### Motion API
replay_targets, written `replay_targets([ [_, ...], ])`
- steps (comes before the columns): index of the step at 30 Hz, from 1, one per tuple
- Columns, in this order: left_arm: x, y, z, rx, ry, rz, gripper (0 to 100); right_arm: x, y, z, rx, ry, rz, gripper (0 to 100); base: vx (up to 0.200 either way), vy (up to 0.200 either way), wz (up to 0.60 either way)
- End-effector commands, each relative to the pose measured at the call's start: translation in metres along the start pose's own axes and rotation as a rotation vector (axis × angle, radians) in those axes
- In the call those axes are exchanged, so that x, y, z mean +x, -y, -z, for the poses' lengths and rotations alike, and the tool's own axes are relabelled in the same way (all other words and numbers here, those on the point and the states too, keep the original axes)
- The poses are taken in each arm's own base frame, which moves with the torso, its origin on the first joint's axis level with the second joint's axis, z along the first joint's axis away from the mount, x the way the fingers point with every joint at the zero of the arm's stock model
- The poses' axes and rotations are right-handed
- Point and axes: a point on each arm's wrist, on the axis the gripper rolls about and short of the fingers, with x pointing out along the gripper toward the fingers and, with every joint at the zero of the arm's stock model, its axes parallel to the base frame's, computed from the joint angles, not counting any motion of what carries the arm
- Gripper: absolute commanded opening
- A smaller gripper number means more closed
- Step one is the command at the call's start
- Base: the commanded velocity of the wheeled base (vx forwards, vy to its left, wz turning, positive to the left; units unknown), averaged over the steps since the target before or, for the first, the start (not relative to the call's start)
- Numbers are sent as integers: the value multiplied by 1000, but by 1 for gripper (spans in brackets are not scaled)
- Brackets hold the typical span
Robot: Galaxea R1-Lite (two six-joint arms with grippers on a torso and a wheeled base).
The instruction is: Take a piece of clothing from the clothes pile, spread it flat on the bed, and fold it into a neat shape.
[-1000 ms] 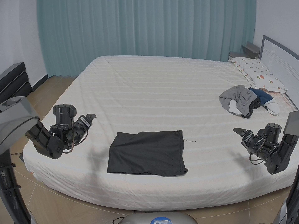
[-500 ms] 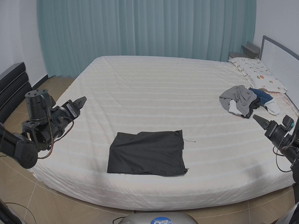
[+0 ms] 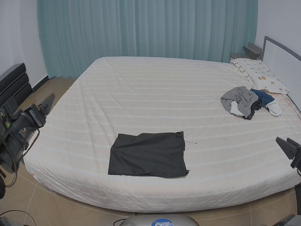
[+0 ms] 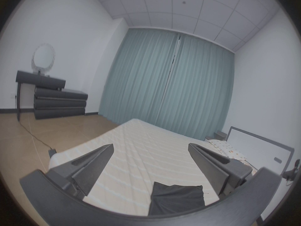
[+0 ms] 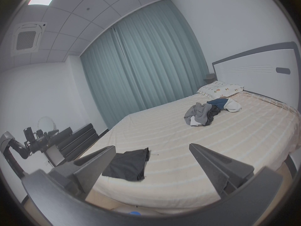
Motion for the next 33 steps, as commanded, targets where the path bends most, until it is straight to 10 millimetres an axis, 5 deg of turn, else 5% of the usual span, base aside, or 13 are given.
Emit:
replay_targets([
  [1, -134, -40, -22, 155, 299, -46, 100, -127, -21, 26, -173, 158, -168, 100, 0, 0, 0],
  [6, -179, -58, -13, 201, 299, -109, 100, -133, -16, 43, -161, 127, -162, 100, 0, 0, 0],
  [12, -209, -71, 8, 223, 288, -177, 100, -140, -16, 55, -254, 189, -120, 100, 0, 0, 0],
  [23, -217, -74, 22, 237, 315, -253, 100, -128, -5, 69, -299, 187, 56, 100, 0, 0, 0],
  [33, -216, -80, 51, 270, 342, -185, 100, -109, 3, 81, -448, 401, 54, 100, 0, 0, 0],
])
